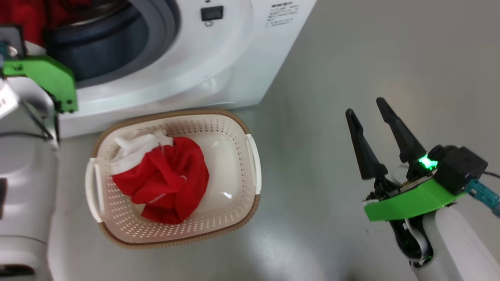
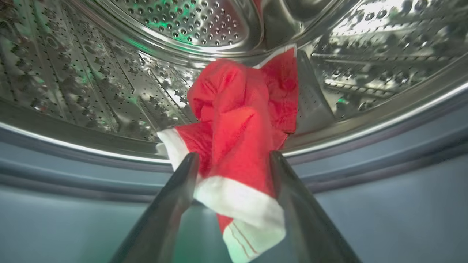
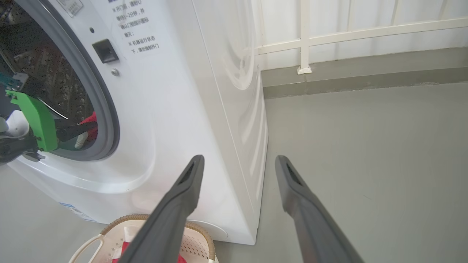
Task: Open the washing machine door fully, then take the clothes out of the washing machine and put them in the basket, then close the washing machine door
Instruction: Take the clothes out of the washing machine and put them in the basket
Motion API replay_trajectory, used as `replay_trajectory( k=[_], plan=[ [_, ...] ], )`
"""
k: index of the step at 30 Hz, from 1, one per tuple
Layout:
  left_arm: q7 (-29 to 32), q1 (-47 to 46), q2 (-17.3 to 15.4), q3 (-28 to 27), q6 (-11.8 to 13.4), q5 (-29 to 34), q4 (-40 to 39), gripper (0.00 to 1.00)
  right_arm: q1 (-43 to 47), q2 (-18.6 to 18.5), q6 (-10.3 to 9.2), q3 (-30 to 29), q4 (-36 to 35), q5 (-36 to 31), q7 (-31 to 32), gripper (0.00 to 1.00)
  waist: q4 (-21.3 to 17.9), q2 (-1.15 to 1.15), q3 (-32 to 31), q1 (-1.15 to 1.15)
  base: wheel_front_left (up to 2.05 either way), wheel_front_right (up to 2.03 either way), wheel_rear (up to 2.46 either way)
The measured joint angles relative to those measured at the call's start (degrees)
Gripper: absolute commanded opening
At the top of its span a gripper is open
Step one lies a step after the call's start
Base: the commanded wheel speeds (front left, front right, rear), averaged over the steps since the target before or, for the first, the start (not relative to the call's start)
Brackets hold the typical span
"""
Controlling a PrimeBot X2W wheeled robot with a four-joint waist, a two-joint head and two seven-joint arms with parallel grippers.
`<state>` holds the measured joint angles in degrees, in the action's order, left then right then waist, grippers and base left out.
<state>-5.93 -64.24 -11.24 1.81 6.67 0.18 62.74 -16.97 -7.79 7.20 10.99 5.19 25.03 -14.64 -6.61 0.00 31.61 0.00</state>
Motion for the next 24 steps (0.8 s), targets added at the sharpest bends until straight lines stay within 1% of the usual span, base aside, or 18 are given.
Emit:
replay_trajectory(
  k=[5, 8, 9, 10, 11, 17, 21, 24],
  plan=[
    [4.0, -3.2, -2.2, 1.8, 3.6, 2.6, 4.2, 1.00, -1.9, -0.4, 0.01, 0.6, 0.5, 0.7, 0.0, 1.00, -1.5, 0.00, 2.0, 0.00, 0.00, 0.00, 0.00],
    [4.3, -4.5, -2.5, 2.3, 4.7, 2.9, 5.1, 1.00, -2.3, -0.4, 0.00, 0.7, 0.7, 0.9, 0.0, 1.00, -2.1, 0.00, 2.9, 0.00, 0.00, 0.00, 0.00],
    [4.2, -5.0, -2.5, 2.3, 4.7, 2.9, 5.3, 0.75, -2.3, -0.4, 0.01, 0.7, 0.9, 1.0, 0.0, 1.00, -2.2, 0.00, 3.2, 0.00, 0.00, 0.00, 0.00],
    [3.7, -5.3, -2.5, 2.6, 4.7, 2.9, 5.4, 0.06, -2.3, -0.4, 0.00, 0.7, 1.0, 1.5, 0.0, 1.00, -2.3, 0.00, 3.4, 0.00, 0.00, 0.00, 0.00],
    [3.1, -5.4, -2.4, 2.7, 4.7, 2.9, 5.5, 0.00, -2.5, -0.4, 0.01, 0.7, 1.2, 1.8, 0.0, 1.00, -2.3, 0.00, 3.6, 0.00, 0.00, 0.00, 0.00],
    [-3.0, -5.3, -2.0, 1.9, 4.3, 1.3, 5.5, 0.00, -3.6, -0.4, 0.00, 0.6, 2.0, 2.4, 0.0, 1.00, -1.5, 0.00, 3.0, 0.00, 0.00, 0.00, 0.00],
    [-6.8, -4.9, -0.7, 0.4, 2.6, -1.8, 3.7, 0.00, -3.6, -0.7, 0.00, 0.6, 2.5, 2.7, 0.0, 1.00, -0.8, 0.00, 1.7, 0.00, 0.00, 0.00, 0.00],
    [-8.1, -2.9, 0.0, -1.2, 0.2, -4.5, 0.4, 0.00, -3.5, -0.7, 0.00, 0.6, 2.9, 2.9, 0.0, 1.00, -0.4, 0.00, 0.4, 0.00, 0.00, 0.00, 0.00]
  ],
)
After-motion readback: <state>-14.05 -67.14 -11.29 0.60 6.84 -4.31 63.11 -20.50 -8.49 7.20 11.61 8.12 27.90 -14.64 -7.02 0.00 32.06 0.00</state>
